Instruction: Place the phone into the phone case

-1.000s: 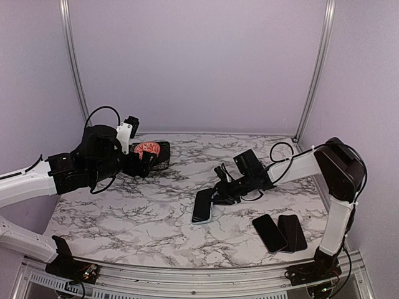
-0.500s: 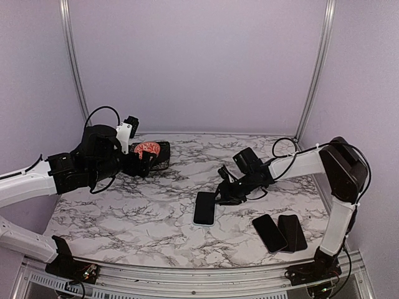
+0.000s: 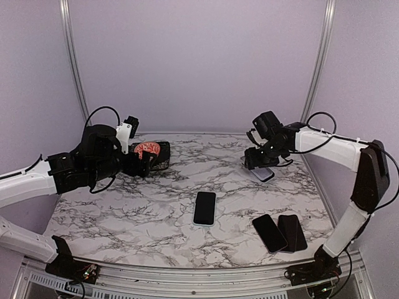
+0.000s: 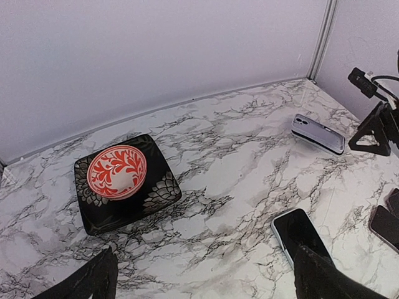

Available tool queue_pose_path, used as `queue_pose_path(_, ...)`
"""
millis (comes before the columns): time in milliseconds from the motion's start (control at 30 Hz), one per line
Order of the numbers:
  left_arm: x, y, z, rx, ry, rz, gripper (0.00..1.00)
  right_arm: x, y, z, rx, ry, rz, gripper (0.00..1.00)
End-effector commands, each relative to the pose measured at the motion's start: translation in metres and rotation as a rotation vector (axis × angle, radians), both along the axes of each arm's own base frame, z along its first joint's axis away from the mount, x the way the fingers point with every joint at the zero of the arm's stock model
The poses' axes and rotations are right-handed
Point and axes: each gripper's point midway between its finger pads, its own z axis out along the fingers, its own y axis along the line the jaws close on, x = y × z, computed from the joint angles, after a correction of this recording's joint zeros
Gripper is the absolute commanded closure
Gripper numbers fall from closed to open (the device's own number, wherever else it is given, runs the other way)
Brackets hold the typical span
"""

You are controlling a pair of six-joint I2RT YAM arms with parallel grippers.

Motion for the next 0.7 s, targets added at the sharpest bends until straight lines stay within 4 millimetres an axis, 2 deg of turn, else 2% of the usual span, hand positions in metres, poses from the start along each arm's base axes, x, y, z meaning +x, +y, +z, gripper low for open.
queue_pose_path(0, -0.001, 0.005, -0.006, 0.015, 0.012, 0.007, 0.01, 0.048, -0.042, -0.018, -0.149, -0.006, -0.028, 0.54)
queue_pose_path(67, 0.000, 0.007, -0.008, 0.025, 0.011, 0.016, 0.01, 0.064, -0.043, -0.032, -0.134, 0.043, -0.018, 0.56)
queue_pose_path(167, 0.001, 0.008, -0.010, 0.034, 0.012, 0.021, 0.01, 0.085, -0.037, -0.052, -0.138, 0.081, 0.014, 0.52)
queue_pose_path(200, 0.001, 0.007, -0.010, 0.036, 0.013, 0.020, 0.01, 0.090, -0.036, -0.051, -0.147, 0.079, 0.022, 0.51)
queue_pose_path(300, 0.002, 0.006, -0.013, 0.040, 0.019, 0.019, 0.01, 0.101, -0.040, -0.073, -0.199, 0.113, 0.032, 0.54)
queue_pose_path(467, 0.004, 0.007, -0.016, 0.048, 0.025, 0.023, 0.01, 0.102, -0.045, -0.097, -0.227, 0.173, 0.037, 0.72)
queue_pose_path(500, 0.005, 0.008, -0.016, 0.049, 0.026, 0.025, 0.01, 0.101, -0.044, -0.099, -0.219, 0.179, 0.044, 0.79)
queue_pose_path(600, 0.005, 0.008, -0.016, 0.044, 0.029, 0.024, 0.01, 0.099, -0.044, -0.097, -0.220, 0.181, 0.050, 0.95)
queue_pose_path(667, 0.006, 0.008, -0.017, 0.043, 0.032, 0.024, 0.01, 0.099, -0.043, -0.090, -0.216, 0.169, 0.056, 1.00)
